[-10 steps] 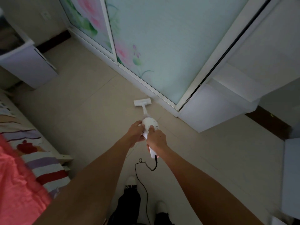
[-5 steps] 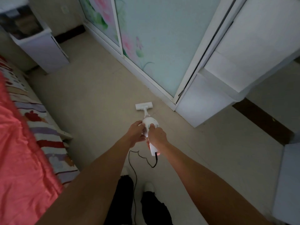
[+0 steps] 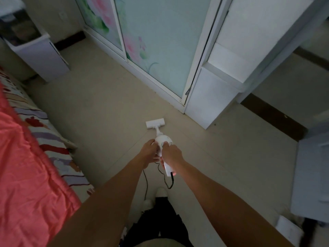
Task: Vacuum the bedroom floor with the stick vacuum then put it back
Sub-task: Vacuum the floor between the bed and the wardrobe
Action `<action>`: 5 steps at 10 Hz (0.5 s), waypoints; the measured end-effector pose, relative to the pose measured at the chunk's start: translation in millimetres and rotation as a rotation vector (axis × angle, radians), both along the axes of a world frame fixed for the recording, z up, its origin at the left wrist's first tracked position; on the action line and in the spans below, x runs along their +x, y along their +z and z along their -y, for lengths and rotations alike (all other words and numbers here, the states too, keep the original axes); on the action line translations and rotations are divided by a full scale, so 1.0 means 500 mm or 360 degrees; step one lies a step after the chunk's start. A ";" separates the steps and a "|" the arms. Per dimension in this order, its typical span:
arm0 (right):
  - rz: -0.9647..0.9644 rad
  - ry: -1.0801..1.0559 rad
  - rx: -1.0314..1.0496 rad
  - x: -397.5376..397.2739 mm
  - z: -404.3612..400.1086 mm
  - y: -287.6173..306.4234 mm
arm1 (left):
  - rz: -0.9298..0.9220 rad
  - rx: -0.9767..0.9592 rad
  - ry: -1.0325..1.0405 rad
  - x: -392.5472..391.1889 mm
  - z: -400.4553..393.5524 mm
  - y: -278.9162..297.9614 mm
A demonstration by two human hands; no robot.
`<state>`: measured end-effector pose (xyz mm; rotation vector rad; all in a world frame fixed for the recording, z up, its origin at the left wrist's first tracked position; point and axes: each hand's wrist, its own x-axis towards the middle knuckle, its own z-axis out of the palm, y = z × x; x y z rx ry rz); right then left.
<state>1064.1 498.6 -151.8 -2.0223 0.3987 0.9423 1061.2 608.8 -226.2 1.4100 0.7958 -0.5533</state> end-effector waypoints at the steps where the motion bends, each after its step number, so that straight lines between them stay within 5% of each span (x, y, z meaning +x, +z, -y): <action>1: -0.0037 -0.0080 -0.0013 -0.066 0.017 0.013 | -0.0015 -0.0026 -0.0032 -0.063 0.018 0.005; 5: -0.0025 0.0011 -0.0083 -0.225 0.115 0.035 | -0.0016 -0.0009 -0.0075 -0.231 0.120 0.021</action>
